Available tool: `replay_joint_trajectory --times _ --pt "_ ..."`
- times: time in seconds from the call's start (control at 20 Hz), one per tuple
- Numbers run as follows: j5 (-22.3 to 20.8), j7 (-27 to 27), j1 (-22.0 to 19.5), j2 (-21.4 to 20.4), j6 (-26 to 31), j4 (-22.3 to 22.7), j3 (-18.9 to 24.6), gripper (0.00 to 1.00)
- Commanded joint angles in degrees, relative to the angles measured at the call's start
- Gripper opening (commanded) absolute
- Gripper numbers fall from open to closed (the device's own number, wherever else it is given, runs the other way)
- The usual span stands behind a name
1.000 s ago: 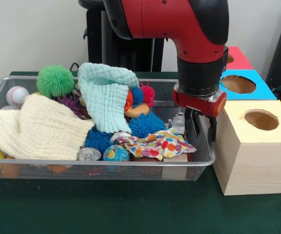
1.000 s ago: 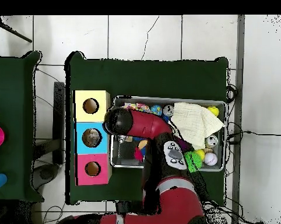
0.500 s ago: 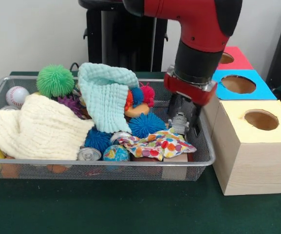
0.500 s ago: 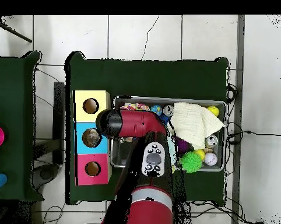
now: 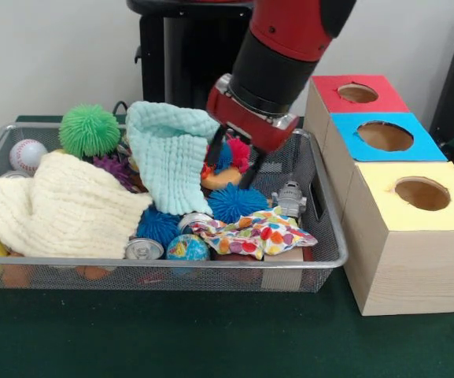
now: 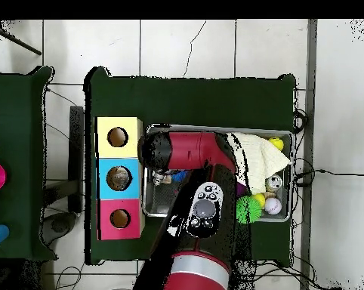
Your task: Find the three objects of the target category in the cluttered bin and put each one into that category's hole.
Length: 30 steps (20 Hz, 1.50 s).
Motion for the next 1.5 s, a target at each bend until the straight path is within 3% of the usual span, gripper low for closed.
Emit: replay_joint_trajectory --times 0.05,0.35,0.7,1.1,1.5 --pt "-5.00 0.34 -3.66 3.01 -0.58 -3.06 -1.12 1.00" --pt "-7.10 0.34 -7.04 6.23 -6.86 -2.45 0.16 1.00" --pt "-8.76 3.30 -7.54 9.37 -10.62 -2.49 -0.75 1.00" --pt "-9.91 5.88 -7.24 15.27 -14.26 -5.18 -4.74 1.00" --pt "-8.89 10.80 -5.83 22.62 -16.36 -8.40 -11.41 1.00"
